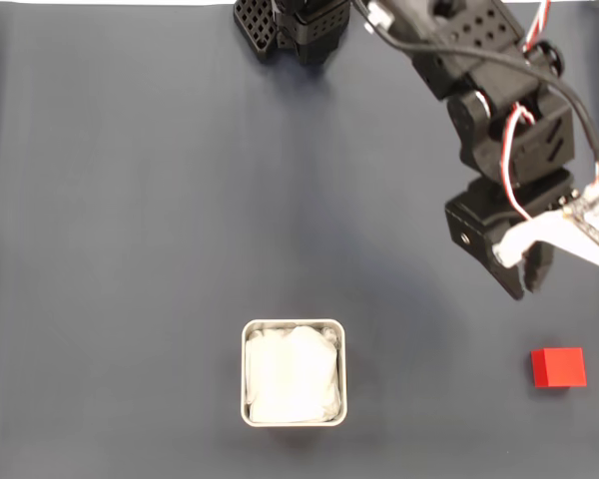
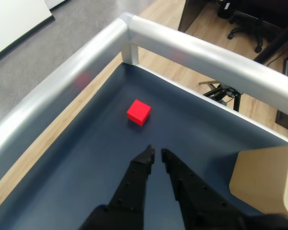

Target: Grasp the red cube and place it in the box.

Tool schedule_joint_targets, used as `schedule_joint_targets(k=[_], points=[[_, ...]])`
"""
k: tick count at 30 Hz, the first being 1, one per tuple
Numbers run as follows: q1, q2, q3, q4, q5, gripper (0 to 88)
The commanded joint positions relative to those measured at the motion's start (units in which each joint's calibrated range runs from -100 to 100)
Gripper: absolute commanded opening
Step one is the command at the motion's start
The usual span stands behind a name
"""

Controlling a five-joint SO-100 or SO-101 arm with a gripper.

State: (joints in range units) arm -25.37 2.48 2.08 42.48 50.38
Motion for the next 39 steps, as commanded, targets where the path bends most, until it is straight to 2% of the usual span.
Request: schedule_joint_targets(k=[1, 11, 24, 39], points=[[-1.0, 1.9, -5.8, -1.3, -0.6, 5.9], [-1.1, 10.2, -13.0, -1.3, -0.9, 13.6], [-0.5, 15.6, -14.1, -3.4, -1.0, 22.8], [-0.1, 21.4, -16.6, -9.4, -0.2, 33.3]])
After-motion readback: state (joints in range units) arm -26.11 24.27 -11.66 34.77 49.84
